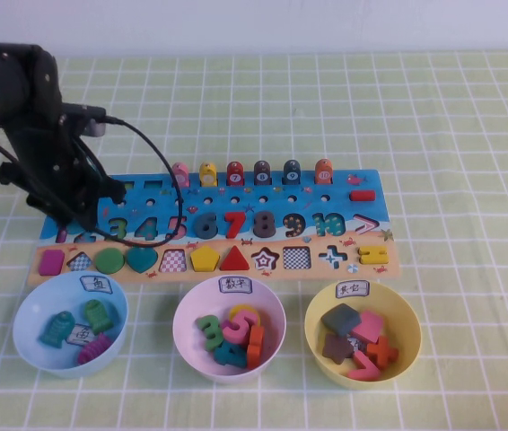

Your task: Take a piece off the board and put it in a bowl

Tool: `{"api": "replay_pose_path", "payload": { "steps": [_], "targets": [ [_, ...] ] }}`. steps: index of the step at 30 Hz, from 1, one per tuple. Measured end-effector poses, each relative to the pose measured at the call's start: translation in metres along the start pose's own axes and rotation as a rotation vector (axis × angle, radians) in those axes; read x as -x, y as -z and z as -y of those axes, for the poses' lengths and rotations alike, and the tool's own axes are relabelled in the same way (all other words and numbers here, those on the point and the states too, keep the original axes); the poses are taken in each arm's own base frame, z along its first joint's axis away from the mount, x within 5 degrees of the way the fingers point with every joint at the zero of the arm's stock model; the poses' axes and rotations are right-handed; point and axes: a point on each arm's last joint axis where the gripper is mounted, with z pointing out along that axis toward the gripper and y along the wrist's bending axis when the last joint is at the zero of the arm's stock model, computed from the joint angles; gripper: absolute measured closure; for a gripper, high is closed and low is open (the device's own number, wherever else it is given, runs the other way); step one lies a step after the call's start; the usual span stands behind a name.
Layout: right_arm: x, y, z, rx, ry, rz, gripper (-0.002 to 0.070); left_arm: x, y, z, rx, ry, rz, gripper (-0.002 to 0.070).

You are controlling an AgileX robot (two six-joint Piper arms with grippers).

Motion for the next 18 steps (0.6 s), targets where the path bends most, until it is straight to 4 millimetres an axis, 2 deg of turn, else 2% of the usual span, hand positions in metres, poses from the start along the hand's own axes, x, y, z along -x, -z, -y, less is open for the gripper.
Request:
{"api": "replay_pose_path", "payload": {
  "steps": [9,11,14,18],
  "targets": [
    [0.000,0.000,0.000,0.000,0.000,0.000,0.0694,-0.014,0.060,0.002,0.019,-0.052,0.054,0.0466],
    [0.000,0.000,0.000,0.000,0.000,0.000,0.0694,-0.016,0.072,0.011,0.014,-0.091,0.074,0.0466],
    [0.000,0.000,0.000,0.000,0.000,0.000,0.0694,-0.025,0.087,0.035,-0.034,-0.166,0.100,0.0466],
    [0.000,0.000,0.000,0.000,0.000,0.000,0.0694,-0.047,0.105,0.081,-0.120,-0.293,0.114,0.0466]
  ]
}}
